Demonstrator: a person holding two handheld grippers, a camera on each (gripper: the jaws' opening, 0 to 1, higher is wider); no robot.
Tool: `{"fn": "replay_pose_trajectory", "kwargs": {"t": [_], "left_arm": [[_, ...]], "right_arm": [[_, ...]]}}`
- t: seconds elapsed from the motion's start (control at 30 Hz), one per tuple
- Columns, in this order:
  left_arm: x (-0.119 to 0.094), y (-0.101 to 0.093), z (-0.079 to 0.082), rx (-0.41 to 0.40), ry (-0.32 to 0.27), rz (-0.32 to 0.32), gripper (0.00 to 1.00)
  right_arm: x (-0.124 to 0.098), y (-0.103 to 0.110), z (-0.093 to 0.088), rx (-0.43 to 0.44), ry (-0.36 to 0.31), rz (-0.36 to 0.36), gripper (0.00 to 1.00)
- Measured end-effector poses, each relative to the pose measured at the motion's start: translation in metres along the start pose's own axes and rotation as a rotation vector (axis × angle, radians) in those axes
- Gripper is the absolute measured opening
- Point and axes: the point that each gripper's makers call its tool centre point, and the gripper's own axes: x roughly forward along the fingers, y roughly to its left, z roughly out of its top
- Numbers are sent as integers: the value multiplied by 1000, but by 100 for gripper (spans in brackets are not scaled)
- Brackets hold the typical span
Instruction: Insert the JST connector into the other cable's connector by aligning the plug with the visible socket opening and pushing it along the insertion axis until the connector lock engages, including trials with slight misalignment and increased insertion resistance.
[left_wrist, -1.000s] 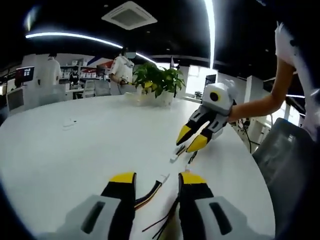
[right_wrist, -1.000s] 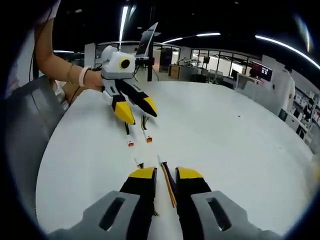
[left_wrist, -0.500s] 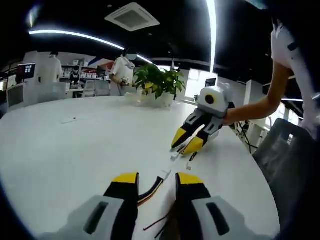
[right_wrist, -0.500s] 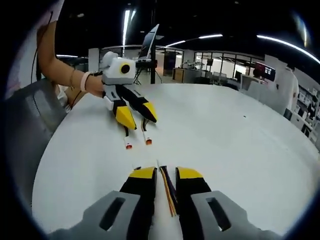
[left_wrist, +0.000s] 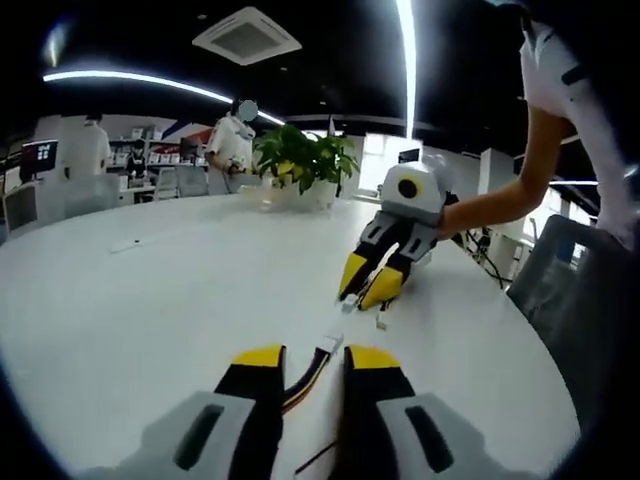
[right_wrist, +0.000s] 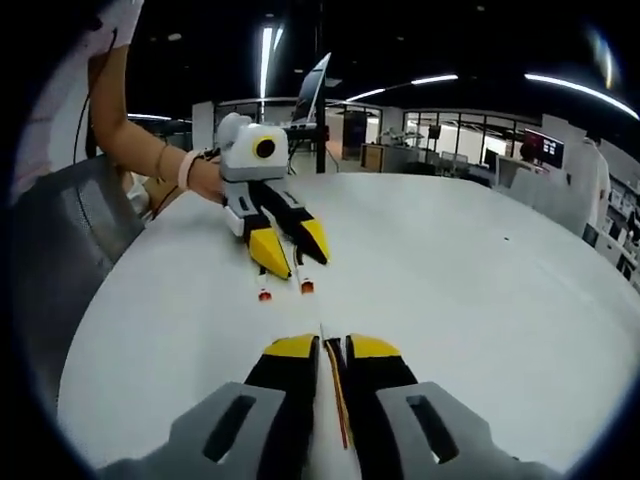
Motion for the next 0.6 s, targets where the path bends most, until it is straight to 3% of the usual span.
{"fn": "replay_pose_trajectory", "kwargs": {"t": [0.2, 0.27, 0.37, 0.6], "left_arm": [[3, -1, -3, 24, 8, -11, 11], [3, -2, -3, 57, 6, -17, 7], [3, -8, -3, 44, 1, -46, 0], [2, -11, -3, 50, -1, -56, 0]], "right_arm": [[1, -2, 0, -4, -12, 2, 7], [0, -2, 0, -9, -17, 6, 6], [0, -2, 0, -11, -28, 14, 5], [2, -5, 1, -6, -54, 22, 5]]}}
